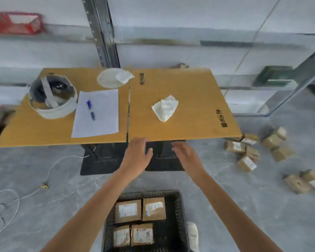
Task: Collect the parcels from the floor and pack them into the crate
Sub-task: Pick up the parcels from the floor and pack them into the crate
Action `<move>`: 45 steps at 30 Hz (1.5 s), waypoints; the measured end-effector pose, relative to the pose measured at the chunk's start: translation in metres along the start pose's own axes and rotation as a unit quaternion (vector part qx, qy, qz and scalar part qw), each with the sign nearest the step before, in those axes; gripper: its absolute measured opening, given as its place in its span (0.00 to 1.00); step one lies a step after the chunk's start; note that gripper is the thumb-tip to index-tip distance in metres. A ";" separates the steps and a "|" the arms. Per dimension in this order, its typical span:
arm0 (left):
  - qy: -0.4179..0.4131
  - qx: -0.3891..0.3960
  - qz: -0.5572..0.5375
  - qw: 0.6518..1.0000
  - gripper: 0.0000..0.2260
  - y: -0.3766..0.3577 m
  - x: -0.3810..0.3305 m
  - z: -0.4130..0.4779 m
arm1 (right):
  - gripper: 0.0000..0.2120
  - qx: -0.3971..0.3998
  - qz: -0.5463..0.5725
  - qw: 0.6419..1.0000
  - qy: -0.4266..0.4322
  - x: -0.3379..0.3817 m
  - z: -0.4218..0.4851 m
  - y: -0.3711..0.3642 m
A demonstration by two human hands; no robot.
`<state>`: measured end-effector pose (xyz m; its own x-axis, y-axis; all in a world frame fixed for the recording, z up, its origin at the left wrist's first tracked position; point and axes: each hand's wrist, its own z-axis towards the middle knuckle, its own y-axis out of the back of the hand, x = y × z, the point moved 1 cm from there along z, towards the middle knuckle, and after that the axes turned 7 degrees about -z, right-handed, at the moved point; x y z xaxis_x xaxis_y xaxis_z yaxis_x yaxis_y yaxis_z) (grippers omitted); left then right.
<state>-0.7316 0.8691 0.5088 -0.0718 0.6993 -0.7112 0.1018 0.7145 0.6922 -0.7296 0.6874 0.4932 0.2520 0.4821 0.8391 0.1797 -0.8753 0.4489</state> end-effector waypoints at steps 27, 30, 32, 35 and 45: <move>-0.189 0.082 -0.058 0.977 0.21 -0.218 -0.450 0.005 | 0.10 -0.270 0.191 0.944 -0.005 -0.123 -0.155 0.500; -0.179 0.090 -0.062 0.978 0.20 -0.241 -0.461 0.020 | 0.11 -0.300 0.200 0.932 -0.025 -0.146 -0.157 0.540; -0.175 0.089 -0.060 0.979 0.19 -0.250 -0.464 0.034 | 0.12 -0.304 0.213 0.928 -0.042 -0.155 -0.151 0.557; -0.160 0.086 -0.054 0.982 0.19 -0.258 -0.468 0.060 | 0.13 -0.313 0.236 0.918 -0.060 -0.161 -0.132 0.571; -0.144 0.102 -0.079 0.981 0.19 -0.293 -0.483 0.205 | 0.12 -0.329 0.239 0.909 -0.095 -0.163 0.002 0.613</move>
<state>-0.5237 0.3177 0.6242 0.1778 0.5243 -0.8328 0.3104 0.7732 0.5531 -0.6583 0.0726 0.6312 0.3217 -0.0164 0.9467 -0.5853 -0.7894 0.1852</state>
